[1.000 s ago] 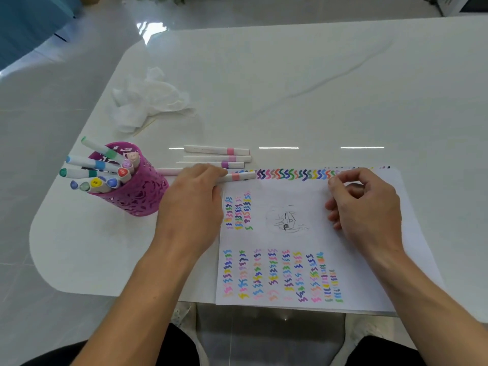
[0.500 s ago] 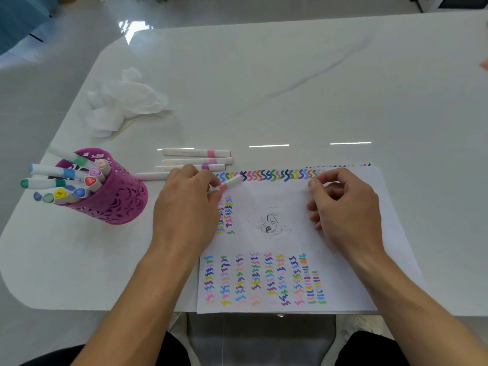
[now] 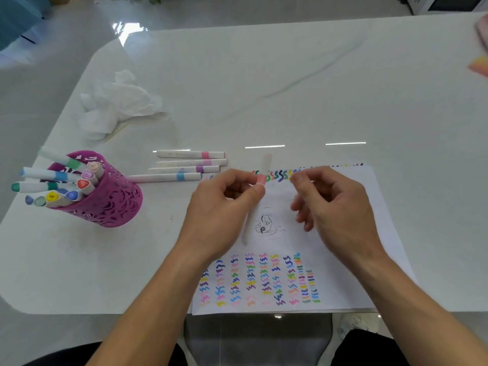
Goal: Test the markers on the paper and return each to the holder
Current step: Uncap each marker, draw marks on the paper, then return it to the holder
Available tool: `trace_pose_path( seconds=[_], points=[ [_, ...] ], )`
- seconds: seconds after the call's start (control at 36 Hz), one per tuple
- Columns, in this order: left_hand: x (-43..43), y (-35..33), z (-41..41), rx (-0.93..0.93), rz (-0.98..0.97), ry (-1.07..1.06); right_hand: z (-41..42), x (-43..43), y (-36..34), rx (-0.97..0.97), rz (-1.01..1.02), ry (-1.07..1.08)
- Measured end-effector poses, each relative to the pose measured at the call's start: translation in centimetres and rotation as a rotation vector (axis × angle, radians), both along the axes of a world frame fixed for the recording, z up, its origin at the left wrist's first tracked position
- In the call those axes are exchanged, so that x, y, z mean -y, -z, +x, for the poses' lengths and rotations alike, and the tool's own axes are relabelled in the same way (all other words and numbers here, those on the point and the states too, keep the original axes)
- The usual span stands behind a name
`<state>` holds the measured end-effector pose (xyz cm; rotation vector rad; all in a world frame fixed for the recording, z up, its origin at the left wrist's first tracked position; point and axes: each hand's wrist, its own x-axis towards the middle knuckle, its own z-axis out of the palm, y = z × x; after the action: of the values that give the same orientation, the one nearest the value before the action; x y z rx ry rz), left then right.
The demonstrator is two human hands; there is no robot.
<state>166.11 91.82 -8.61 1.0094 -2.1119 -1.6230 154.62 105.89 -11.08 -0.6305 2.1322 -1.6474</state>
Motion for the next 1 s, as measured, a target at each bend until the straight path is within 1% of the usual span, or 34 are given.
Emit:
trace_pose_path(
  seconds=[0.08, 0.19, 0.42, 0.53, 0.64, 0.72, 0.78, 0.89, 1.0],
  points=[
    [-0.6, -0.1, -0.2, -0.016, 0.075, 0.034, 0.5, 0.1, -0.1, -0.019, 0.013, -0.1],
    [-1.0, 0.1, -0.2, -0.019, 0.066, 0.059, 1.0, -0.2, -0.2, -0.054, 0.04, -0.226],
    [-0.9, 0.0, 0.1, 0.009, 0.075, 0.131, 0.7, -0.6, 0.0, -0.097, 0.155, -0.32],
    [-0.5, -0.2, 0.2, 0.015, 0.074, 0.147, 0.2, -0.9, -0.3, -0.2, 0.201, -0.347],
    [-0.2, -0.3, 0.4, 0.038, -0.013, 0.245, -0.5, -1.1, -0.4, -0.343, 0.299, -0.378],
    [-0.4, 0.0, 0.5, 0.062, -0.121, 0.271, -0.7, -1.3, -0.3, -0.401, 0.343, -0.387],
    [-0.4, 0.3, 0.4, 0.114, -0.194, 0.276, -0.7, -1.3, -0.2, -0.438, 0.365, -0.392],
    [-0.5, 0.7, 0.4, 0.191, -0.252, 0.282, -0.7, -1.2, 0.0, -0.501, 0.412, -0.419],
    [-0.6, 0.9, 0.3, 0.237, -0.286, 0.345, -0.7, -1.3, 0.1, -0.546, 0.454, -0.427]
  ],
)
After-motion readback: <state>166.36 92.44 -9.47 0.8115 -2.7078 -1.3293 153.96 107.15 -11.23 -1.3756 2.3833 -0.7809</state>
